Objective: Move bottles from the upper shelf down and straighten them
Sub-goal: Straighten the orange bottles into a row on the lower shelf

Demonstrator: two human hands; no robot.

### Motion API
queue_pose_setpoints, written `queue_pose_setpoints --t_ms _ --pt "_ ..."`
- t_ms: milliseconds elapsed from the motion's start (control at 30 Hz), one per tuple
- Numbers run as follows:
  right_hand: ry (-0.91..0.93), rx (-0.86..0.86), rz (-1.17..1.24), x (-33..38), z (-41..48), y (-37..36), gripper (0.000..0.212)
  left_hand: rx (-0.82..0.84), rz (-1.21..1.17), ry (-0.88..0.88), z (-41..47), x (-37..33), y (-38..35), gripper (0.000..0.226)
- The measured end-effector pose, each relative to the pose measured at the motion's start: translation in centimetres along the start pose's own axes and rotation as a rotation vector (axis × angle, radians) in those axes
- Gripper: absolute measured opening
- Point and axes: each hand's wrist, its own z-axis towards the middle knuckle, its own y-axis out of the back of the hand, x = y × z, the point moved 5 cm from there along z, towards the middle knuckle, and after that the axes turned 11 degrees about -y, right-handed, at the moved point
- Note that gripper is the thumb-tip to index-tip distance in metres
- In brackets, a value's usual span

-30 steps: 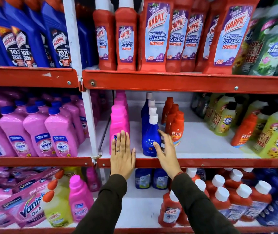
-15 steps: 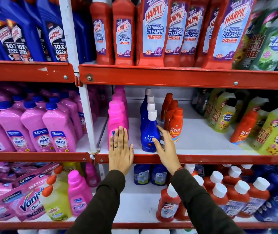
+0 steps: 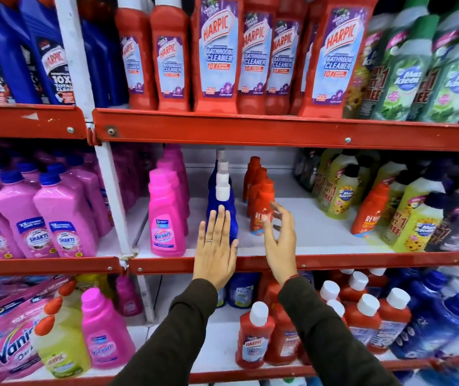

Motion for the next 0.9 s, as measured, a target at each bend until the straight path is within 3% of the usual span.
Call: queue_pose_setpoints --t_ms 200,433,667,900 --pt "0.004 -0.295 -0.080 -1.4 3.2 7.4 0.033 -0.001 0.016 0.017 0.6 -1.0 -1.7 0.081" --pt "-0.127 -0.584 -0.156 -2.8 8.5 16.0 0.054 -0.040 0.039 0.021 0.2 -0.8 -2.5 0.076" --pt "-0.374 -0.576 -0.308 -5.1 14.1 20.3 0.073 -0.058 0.062 0.016 0.3 -0.9 -2.6 0.073" --pt "-0.395 -0.501 -0.236 -6.7 15.3 20.6 0.046 -0.058 0.085 0.014 0.3 -0.9 -2.6 0.075"
